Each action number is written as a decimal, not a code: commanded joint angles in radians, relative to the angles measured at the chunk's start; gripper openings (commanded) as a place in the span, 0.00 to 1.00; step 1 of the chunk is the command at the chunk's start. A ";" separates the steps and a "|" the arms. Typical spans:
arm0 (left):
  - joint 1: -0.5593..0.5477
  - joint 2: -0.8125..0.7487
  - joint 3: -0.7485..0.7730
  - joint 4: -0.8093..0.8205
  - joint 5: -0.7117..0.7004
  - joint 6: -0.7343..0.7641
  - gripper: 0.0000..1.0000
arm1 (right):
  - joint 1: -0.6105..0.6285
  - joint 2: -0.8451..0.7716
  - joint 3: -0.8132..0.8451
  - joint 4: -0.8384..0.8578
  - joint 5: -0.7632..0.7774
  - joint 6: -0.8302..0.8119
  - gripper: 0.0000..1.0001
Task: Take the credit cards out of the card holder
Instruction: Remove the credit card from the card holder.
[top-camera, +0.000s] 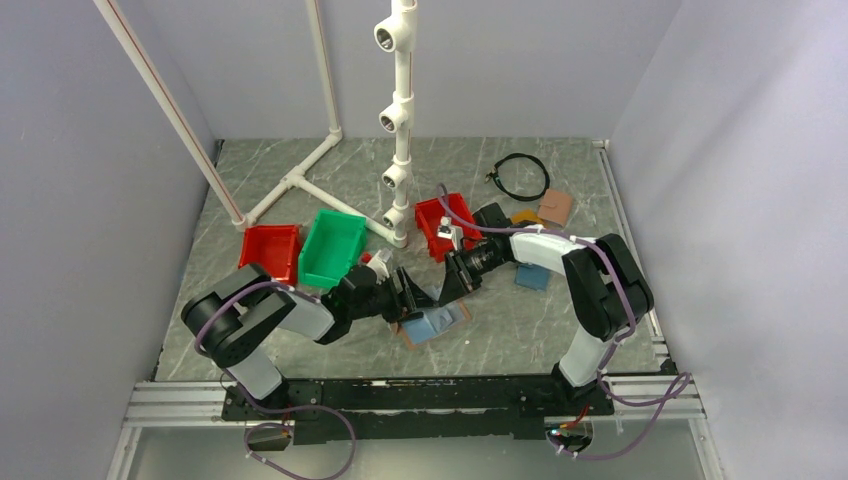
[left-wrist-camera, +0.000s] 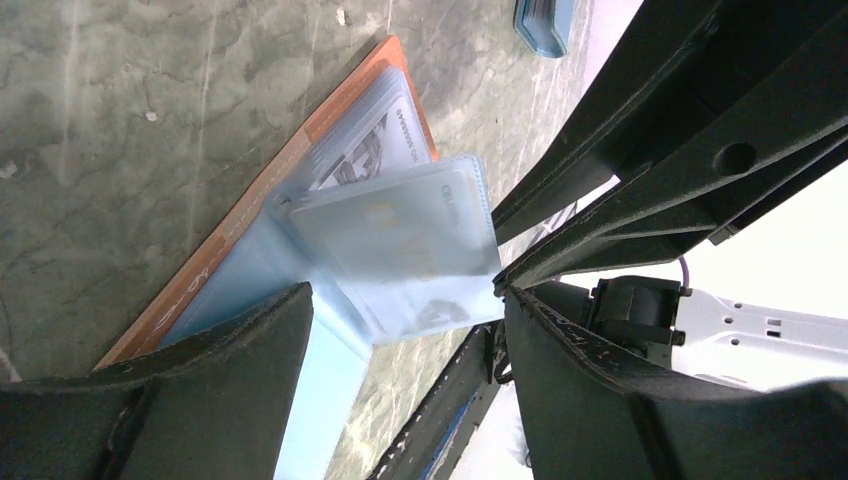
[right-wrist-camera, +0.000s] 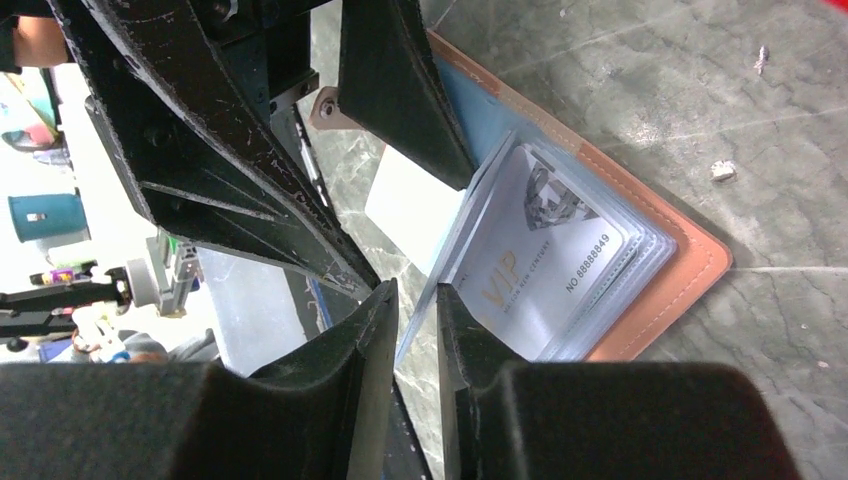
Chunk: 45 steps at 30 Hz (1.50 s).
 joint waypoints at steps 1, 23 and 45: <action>0.009 -0.006 -0.024 0.009 -0.027 0.023 0.77 | 0.003 0.007 0.028 -0.003 -0.055 -0.011 0.21; 0.013 0.001 -0.071 0.107 -0.087 -0.061 0.76 | 0.038 0.033 0.045 -0.049 -0.141 -0.047 0.18; 0.022 0.066 -0.104 0.220 -0.080 -0.092 0.44 | 0.054 0.044 0.054 -0.058 -0.078 -0.058 0.19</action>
